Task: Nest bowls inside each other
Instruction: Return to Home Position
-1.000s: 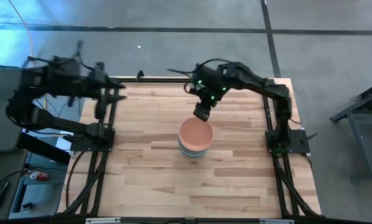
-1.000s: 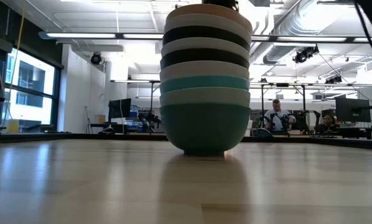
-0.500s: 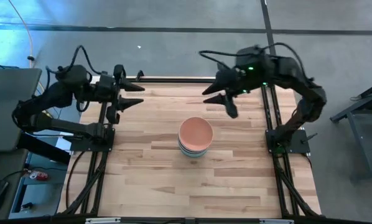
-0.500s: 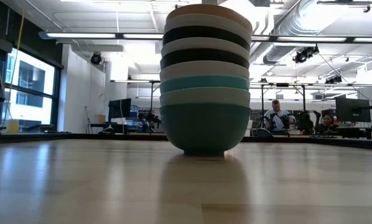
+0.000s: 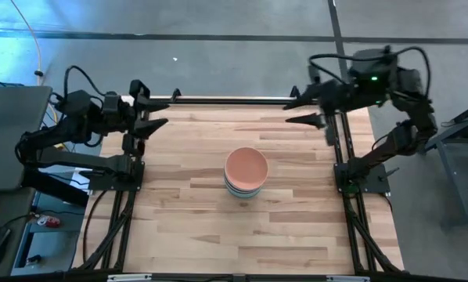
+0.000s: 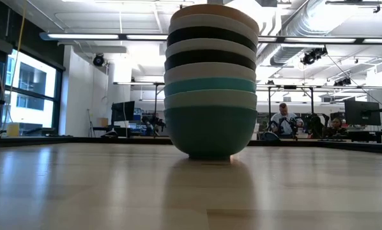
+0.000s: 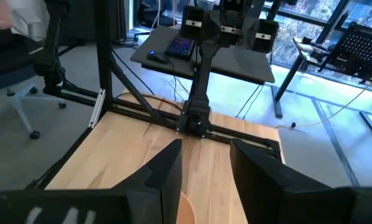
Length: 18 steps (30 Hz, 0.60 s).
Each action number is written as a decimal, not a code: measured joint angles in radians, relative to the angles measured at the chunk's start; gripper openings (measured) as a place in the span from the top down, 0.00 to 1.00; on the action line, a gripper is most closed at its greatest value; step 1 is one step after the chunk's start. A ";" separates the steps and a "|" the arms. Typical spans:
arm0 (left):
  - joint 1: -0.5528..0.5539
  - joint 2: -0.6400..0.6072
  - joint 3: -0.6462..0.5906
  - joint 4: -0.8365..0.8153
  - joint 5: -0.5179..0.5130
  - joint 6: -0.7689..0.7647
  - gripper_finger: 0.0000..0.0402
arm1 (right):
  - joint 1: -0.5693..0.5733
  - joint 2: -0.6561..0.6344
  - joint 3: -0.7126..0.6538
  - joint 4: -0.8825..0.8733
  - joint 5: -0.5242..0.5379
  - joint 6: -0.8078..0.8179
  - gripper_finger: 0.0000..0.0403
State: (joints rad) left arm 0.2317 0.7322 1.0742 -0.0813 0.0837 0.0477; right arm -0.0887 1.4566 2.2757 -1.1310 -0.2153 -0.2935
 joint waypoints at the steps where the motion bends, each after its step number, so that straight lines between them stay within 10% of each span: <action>1: 0.000 -0.006 0.000 0.000 -0.002 0.000 0.58 | 0.000 -0.012 0.000 -0.015 0.000 0.000 0.69; 18: 0.000 -0.127 0.000 -0.036 -0.013 0.016 0.58 | -0.001 -0.233 0.000 -0.270 0.077 0.093 0.69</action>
State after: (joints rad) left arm 0.2321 0.6053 1.0744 -0.1177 0.0703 0.0635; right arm -0.0893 1.2233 2.2756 -1.4005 -0.1382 -0.2009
